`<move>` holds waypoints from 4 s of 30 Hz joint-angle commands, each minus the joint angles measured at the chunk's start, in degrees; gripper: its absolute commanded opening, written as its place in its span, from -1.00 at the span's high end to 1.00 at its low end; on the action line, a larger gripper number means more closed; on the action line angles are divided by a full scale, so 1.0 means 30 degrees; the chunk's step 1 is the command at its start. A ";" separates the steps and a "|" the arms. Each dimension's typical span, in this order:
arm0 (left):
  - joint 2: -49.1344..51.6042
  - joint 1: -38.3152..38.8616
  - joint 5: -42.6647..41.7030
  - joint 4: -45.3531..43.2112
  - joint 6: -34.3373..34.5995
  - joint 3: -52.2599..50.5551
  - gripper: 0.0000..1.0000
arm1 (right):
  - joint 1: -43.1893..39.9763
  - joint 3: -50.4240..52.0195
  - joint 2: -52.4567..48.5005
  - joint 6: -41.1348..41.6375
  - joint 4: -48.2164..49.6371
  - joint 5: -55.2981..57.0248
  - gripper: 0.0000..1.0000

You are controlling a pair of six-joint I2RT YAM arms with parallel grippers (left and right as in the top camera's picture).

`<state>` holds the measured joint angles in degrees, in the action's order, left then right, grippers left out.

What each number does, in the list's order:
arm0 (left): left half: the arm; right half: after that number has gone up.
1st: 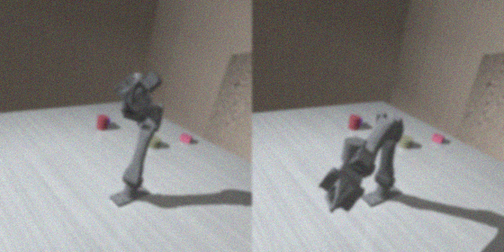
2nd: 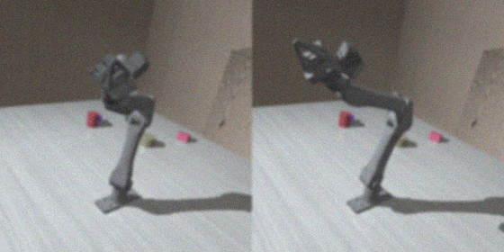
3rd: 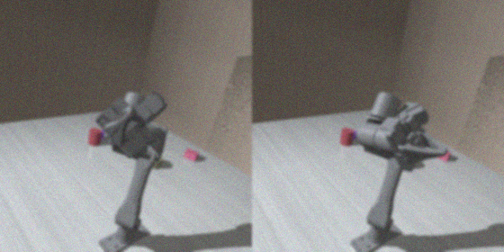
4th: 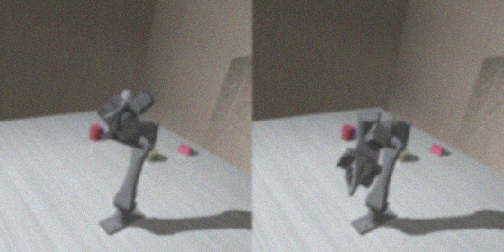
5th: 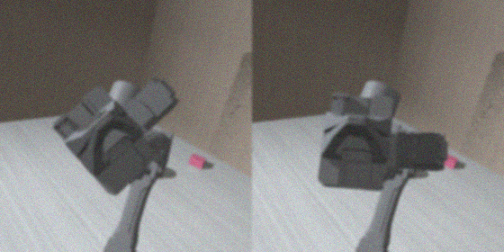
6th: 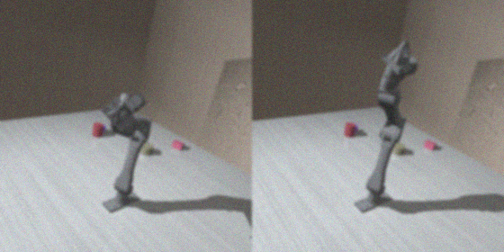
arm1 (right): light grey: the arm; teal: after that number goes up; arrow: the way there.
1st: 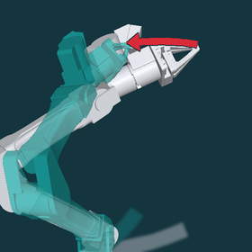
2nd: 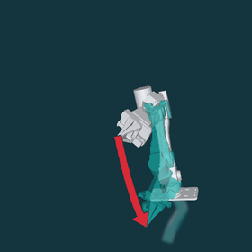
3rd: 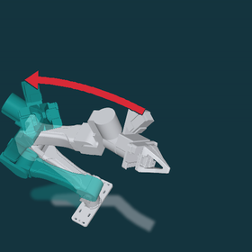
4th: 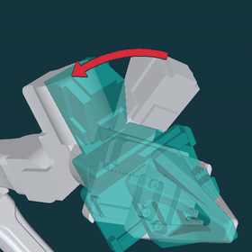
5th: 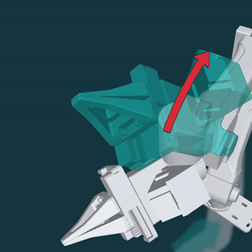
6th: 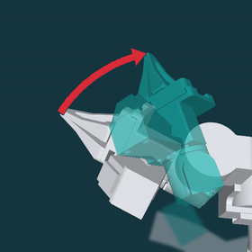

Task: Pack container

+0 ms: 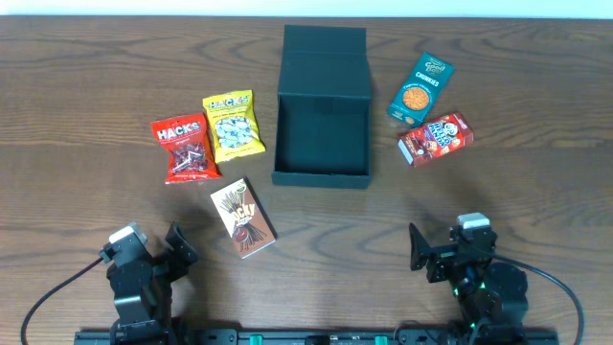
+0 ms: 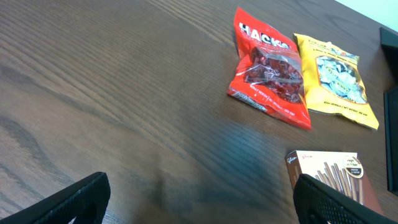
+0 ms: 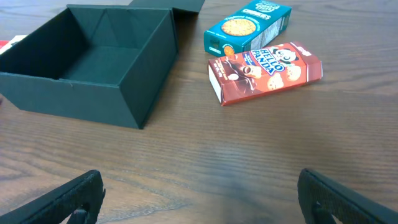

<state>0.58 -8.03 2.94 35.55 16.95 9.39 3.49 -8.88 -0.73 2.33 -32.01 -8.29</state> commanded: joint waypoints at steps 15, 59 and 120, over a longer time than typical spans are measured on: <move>-0.0109 0.0095 -0.0007 -0.0022 0.0219 -0.0182 -0.90 | -0.0138 0.0124 0.0138 0.0131 -0.0015 0.0189 -0.99; -0.0109 0.0095 0.0000 -0.0022 0.0219 -0.0182 -0.90 | -0.0160 -0.0204 -0.4240 2.0567 1.1409 -0.7206 -0.99; -0.0109 0.0095 0.0000 -0.0022 0.0219 -0.0182 -0.90 | -0.0321 -3.7106 -4.5127 1.3930 -0.8626 0.3067 -0.99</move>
<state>0.54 -8.03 2.94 35.55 16.95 9.39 3.05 -119.22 -135.46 42.39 -57.84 -0.16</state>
